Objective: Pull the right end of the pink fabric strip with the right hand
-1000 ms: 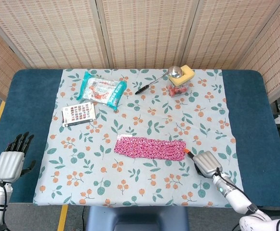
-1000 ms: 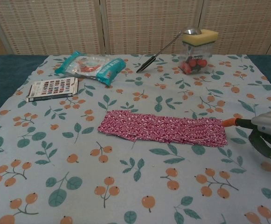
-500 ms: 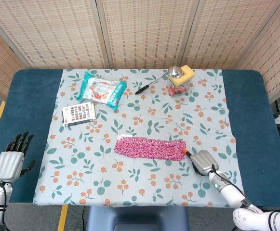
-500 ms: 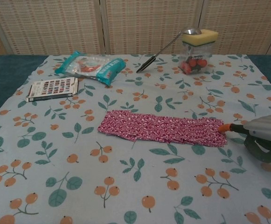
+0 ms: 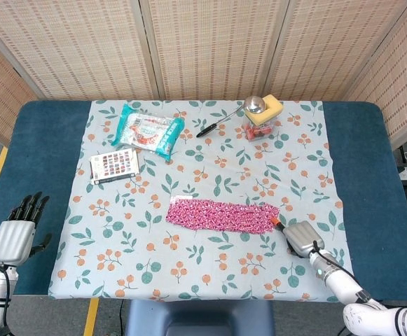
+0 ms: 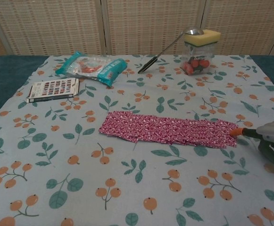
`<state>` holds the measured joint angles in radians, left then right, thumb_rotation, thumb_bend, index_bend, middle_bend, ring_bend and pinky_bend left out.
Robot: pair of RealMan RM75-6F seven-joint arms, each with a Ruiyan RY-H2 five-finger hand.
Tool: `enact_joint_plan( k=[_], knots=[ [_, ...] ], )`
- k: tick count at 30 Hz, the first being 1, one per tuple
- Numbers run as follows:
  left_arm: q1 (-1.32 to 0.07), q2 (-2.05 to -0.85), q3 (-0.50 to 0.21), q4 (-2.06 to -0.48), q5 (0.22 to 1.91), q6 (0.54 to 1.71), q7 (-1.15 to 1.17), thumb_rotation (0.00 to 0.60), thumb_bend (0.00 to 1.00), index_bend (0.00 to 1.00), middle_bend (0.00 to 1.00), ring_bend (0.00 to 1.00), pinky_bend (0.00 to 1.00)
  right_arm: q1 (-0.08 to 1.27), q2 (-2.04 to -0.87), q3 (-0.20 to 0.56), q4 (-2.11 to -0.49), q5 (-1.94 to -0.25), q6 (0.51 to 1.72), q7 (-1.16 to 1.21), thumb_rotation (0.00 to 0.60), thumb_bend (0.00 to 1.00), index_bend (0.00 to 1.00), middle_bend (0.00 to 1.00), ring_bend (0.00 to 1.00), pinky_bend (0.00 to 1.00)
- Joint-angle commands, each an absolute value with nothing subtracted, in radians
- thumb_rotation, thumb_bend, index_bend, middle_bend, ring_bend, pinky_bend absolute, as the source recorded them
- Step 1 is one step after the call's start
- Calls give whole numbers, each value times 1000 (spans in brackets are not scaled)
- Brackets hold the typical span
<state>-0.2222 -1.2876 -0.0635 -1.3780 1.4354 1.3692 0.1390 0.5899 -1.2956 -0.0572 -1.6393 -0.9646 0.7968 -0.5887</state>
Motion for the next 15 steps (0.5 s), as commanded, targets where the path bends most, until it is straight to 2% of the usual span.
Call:
enact_joint_plan(
  k=[1,15],
  knots=[
    [-222,-1288,-63,-1378,1436,1370,140,600,313,58,5,53,259,595,-1274,-76,-1658,-959,793,-596,600,851,251,646,801,740],
    [-220,-1287,-63,-1382,1437,1372,145,600,312,58,5,55,259,582,-1170,-170,-1750,-1014,827,-631,600,851,298,646,803,742]
  ],
)
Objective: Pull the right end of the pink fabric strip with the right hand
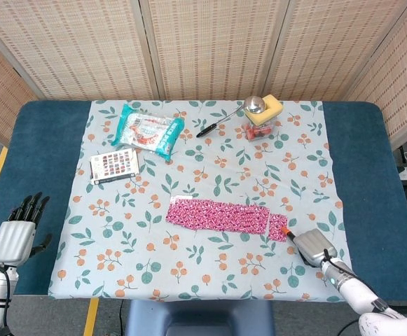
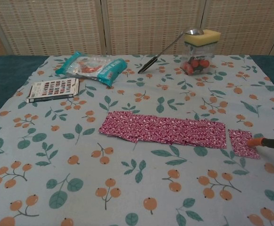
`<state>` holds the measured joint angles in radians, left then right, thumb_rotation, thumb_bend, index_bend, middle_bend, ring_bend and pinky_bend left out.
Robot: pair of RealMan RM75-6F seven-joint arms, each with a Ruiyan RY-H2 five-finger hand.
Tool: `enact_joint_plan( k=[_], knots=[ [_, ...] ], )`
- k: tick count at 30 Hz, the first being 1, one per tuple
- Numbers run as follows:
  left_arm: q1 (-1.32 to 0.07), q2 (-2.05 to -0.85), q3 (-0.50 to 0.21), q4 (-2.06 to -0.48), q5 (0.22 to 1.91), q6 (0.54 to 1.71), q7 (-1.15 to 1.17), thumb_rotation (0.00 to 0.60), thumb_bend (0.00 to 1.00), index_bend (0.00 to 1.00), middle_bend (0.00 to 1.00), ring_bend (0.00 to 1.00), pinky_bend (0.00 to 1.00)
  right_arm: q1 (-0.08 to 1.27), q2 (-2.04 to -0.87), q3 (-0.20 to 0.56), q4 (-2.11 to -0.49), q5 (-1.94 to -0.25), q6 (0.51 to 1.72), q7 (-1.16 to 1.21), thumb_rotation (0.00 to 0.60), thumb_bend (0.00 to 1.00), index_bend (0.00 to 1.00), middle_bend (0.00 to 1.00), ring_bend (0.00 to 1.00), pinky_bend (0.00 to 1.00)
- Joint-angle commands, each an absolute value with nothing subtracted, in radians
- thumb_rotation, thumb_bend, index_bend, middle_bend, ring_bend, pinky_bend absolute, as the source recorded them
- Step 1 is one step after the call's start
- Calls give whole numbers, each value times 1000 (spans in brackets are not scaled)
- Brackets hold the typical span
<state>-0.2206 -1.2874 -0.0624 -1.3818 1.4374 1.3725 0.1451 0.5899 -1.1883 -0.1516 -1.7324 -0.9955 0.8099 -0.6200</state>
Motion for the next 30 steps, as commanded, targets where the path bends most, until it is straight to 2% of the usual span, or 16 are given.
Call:
enact_joint_plan(
  k=[1,11,15,20,25,30],
  knots=[
    [-220,-1287,-63,-1382,1437,1373,145,600,312,59,5,55,259,578,-1164,-176,-1756,-1020,834,-634,600,851,298,646,803,742],
    [-221,-1287,-61,-1385,1439,1371,149,600,312,58,6,56,259,538,-1115,-201,-1803,-1100,909,-617,600,851,299,646,804,742],
    [-222,-1289,-61,-1384,1438,1368,152,600,311,58,6,55,259,519,-1125,-177,-1797,-1158,948,-561,600,851,292,646,804,742],
    [-223,-1289,-61,-1383,1435,1364,153,600,311,58,6,55,259,514,-1172,-132,-1764,-1206,974,-501,600,851,217,652,809,742],
    [-225,-1290,-61,-1380,1434,1360,154,600,312,59,18,67,259,559,-1208,-84,-1752,-1150,908,-500,600,851,162,664,822,743],
    [-224,-1289,-64,-1377,1431,1360,147,600,311,64,33,73,260,595,-1256,-48,-1761,-1052,912,-595,600,854,153,667,824,743]
  ],
)
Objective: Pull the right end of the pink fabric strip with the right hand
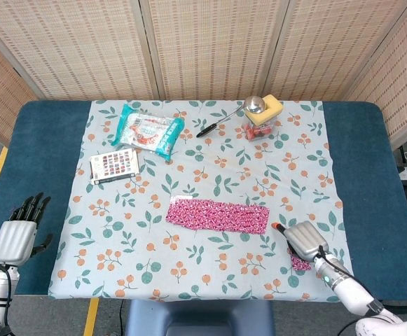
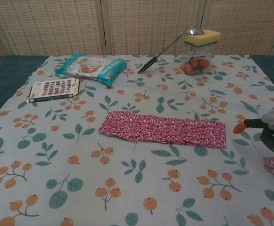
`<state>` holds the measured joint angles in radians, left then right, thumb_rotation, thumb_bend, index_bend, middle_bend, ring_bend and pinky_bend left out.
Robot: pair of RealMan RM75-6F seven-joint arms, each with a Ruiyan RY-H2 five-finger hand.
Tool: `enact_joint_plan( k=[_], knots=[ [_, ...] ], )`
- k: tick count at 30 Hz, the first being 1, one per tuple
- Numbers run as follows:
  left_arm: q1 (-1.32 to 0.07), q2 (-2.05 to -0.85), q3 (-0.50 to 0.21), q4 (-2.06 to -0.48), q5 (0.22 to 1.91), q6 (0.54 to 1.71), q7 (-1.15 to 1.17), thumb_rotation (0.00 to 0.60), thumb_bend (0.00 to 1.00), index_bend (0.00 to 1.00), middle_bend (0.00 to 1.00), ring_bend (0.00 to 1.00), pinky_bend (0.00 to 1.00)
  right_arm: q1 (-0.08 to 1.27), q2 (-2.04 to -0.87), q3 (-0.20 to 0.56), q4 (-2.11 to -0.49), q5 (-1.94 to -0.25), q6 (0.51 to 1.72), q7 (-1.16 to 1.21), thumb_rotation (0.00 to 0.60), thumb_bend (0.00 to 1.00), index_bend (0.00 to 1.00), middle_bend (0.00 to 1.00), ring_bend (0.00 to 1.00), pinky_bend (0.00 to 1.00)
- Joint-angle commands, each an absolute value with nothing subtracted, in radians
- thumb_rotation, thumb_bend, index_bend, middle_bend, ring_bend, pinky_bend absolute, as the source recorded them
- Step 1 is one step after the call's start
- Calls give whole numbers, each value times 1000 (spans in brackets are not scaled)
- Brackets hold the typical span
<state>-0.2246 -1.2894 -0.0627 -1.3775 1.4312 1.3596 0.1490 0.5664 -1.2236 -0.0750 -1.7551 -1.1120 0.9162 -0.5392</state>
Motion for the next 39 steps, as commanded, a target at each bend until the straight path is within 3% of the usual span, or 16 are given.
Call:
enact_joint_plan(
  k=[1,12,39],
  knots=[
    [-224,-1289,-64,-1377,1431,1361,145,600,311,65,33,73,260,603,-1261,-44,-1766,-1034,908,-608,600,856,153,667,824,743],
    [-223,-1290,-65,-1372,1434,1367,139,600,312,65,33,73,260,674,-1326,-29,-1757,-835,914,-728,600,866,137,668,825,743],
    [-222,-1290,-63,-1375,1434,1367,147,600,312,65,33,73,260,738,-1373,-32,-1594,-621,889,-696,600,865,130,668,825,743]
  ],
)
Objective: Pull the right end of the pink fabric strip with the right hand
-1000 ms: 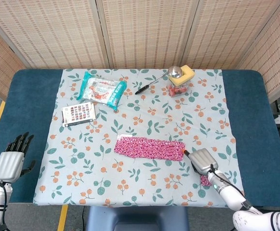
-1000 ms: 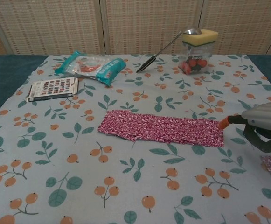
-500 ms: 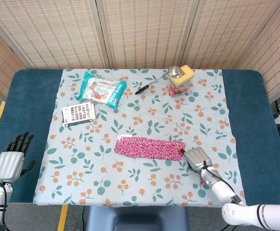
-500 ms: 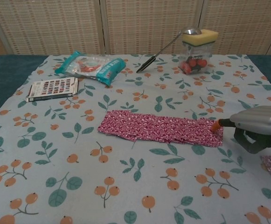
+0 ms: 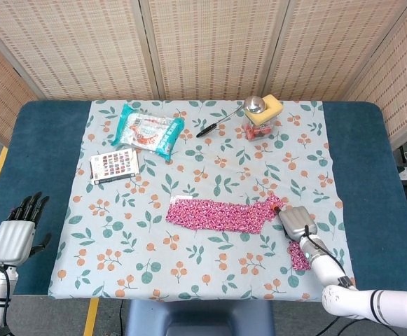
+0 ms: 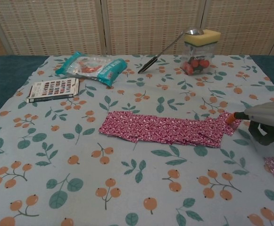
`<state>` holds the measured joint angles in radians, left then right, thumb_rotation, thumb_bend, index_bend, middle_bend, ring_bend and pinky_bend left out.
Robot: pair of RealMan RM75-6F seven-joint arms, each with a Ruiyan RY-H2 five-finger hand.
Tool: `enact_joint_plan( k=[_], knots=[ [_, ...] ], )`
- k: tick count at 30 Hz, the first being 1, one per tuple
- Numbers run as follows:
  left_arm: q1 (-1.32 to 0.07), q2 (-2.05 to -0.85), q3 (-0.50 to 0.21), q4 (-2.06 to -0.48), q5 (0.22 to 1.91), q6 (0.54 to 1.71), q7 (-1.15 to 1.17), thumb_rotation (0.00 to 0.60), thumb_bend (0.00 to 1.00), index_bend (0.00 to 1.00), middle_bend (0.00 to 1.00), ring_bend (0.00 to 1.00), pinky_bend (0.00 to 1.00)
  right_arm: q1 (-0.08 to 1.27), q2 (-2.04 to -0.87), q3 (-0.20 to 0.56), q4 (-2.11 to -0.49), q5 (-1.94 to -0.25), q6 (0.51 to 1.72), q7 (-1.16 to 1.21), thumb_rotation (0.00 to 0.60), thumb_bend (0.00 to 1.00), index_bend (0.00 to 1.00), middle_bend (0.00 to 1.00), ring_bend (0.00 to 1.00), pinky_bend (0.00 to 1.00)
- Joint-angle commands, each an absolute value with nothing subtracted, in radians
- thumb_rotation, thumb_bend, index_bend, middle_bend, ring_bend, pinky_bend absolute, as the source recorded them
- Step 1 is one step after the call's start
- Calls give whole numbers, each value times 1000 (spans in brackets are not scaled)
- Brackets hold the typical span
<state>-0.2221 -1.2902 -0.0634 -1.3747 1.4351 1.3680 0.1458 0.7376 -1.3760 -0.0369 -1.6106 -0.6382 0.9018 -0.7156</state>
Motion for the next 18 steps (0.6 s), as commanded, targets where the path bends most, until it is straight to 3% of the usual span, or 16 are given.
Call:
enact_joint_plan(
  k=[1,8,18],
  knots=[
    [-223,-1290,-63,-1376,1434,1366,149,600,312,65,33,73,260,738,-1371,-32,-1587,-617,882,-688,600,865,130,668,825,743],
    [-223,-1291,-63,-1378,1433,1365,152,600,311,65,33,73,260,737,-1356,-48,-1549,-595,866,-670,600,866,121,668,825,743],
    [-224,-1290,-61,-1379,1435,1364,154,600,312,65,33,73,262,700,-1314,-36,-1583,-631,948,-616,600,866,113,668,825,743]
  ],
)
